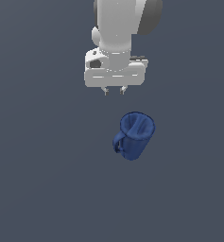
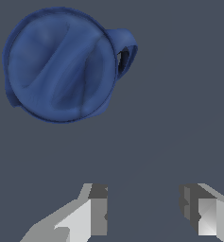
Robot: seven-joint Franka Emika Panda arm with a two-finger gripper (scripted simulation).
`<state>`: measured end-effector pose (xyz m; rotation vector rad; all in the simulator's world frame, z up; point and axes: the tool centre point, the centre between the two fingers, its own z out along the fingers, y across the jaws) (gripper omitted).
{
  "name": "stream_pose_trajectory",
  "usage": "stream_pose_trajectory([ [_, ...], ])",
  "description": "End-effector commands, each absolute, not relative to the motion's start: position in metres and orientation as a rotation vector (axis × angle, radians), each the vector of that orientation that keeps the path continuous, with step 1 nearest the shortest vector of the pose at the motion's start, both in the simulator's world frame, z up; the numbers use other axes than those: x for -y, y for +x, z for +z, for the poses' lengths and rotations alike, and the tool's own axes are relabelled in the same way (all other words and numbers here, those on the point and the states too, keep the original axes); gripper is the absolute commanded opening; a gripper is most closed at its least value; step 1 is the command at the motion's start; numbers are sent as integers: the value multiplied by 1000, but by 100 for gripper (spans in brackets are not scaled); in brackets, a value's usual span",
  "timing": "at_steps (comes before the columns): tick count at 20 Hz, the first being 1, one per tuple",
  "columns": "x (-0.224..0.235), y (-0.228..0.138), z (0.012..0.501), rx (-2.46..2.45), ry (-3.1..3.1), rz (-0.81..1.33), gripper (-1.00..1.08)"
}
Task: Pick up the object and move it to a goal position.
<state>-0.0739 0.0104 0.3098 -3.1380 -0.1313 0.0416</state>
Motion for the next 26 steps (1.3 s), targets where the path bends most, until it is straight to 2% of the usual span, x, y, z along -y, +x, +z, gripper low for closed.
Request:
stream_pose_trajectory([
  [1,-10,-74,310,128,-3137,42,28],
  [12,-10,-54,304,-92,-3096,91,28],
  [26,-8,5,279,-717,-2873,271,28],
])
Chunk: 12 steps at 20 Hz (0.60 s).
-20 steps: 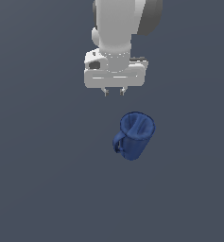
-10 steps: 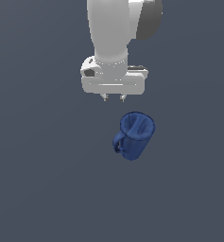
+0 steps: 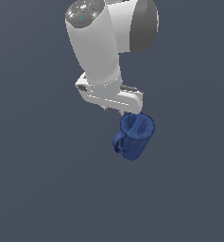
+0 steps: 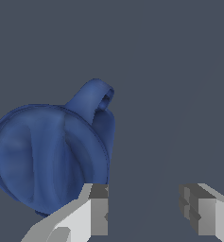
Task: Pick up the object and move it to a goal position.
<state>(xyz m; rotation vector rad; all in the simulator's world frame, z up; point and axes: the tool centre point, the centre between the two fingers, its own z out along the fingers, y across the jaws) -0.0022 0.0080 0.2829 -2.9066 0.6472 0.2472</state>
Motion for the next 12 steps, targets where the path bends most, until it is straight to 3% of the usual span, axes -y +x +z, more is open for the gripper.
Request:
stream_pose_trajectory([
  [1,-8,9,277,-762,-2850,287,28],
  [12,-4,52,248,-1199,-2563,480,28],
])
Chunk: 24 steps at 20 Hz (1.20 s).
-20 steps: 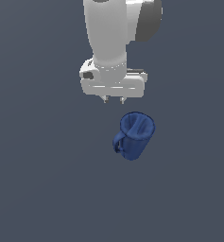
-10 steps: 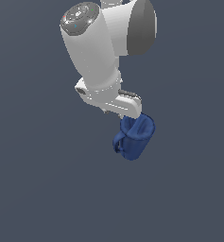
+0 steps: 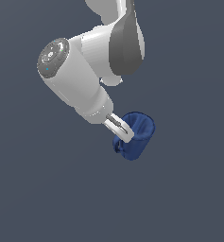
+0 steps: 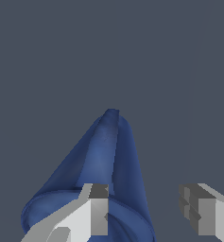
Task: Pick up the object and move it to a goal position.
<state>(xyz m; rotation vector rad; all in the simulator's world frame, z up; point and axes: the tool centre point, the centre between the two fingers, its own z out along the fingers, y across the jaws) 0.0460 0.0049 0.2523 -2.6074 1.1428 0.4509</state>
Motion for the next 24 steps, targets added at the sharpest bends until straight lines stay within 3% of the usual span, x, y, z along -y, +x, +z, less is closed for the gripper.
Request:
stream_pose_trajectory([
  [1,-4,55,245,-1234,-2534,498,28],
  [13,1,81,221,-1503,-2273,667,28],
  [24,2,85,215,-1544,-2226,698,28],
])
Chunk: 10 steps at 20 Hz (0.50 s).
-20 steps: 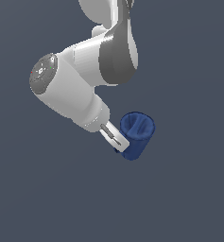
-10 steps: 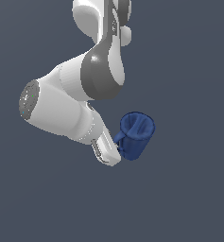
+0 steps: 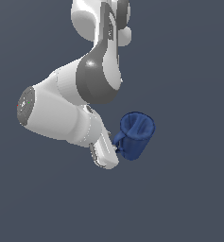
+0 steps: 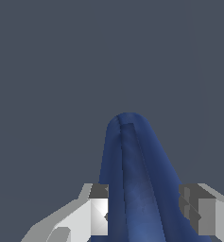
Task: Pick up the object and move it to a goal position.
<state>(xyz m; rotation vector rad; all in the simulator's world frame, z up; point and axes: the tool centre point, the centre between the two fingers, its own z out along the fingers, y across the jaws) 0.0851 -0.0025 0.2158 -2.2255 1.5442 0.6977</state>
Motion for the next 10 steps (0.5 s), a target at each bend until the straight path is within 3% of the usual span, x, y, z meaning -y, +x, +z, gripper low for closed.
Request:
stream_pose_trajectory([
  [1,1,85,214,-1544,-2226,698,28],
  [10,-11,80,196,-1547,-2223,700,28],
])
